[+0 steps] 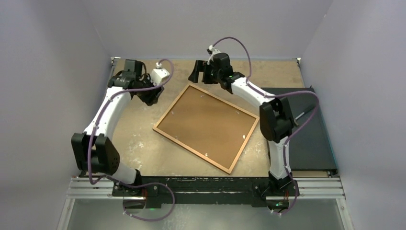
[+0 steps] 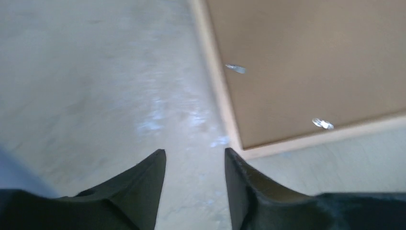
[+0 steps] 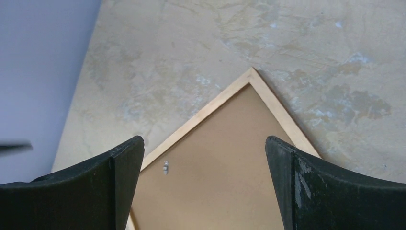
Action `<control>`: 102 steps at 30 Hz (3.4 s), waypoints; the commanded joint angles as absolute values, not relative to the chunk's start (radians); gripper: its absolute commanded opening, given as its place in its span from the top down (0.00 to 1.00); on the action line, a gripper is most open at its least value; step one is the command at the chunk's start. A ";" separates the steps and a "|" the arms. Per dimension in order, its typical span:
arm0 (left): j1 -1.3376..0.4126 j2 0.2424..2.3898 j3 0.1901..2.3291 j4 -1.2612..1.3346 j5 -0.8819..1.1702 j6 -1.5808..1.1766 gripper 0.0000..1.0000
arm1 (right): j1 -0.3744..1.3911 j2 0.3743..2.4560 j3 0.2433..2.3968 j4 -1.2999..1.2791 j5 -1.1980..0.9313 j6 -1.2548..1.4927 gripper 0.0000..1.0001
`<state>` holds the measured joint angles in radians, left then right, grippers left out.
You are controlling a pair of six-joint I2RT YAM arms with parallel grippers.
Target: Put the photo into the frame
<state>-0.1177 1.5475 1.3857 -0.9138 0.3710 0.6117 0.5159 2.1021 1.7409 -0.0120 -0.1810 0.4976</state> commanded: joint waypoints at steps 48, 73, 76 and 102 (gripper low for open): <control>-0.002 1.997 1.426 -0.831 0.576 0.560 0.80 | 0.807 2.064 1.384 0.312 -0.195 0.678 0.23; 0.027 1.931 1.367 -0.889 0.643 0.596 0.83 | 0.808 2.226 1.475 0.413 -0.321 0.722 0.25; 0.050 1.920 1.414 -0.903 0.664 0.591 0.71 | 0.808 2.215 1.449 0.431 -0.325 0.724 0.26; 0.022 2.050 1.381 -0.888 0.736 0.614 0.77 | 0.810 2.168 1.364 0.486 -0.369 0.752 0.31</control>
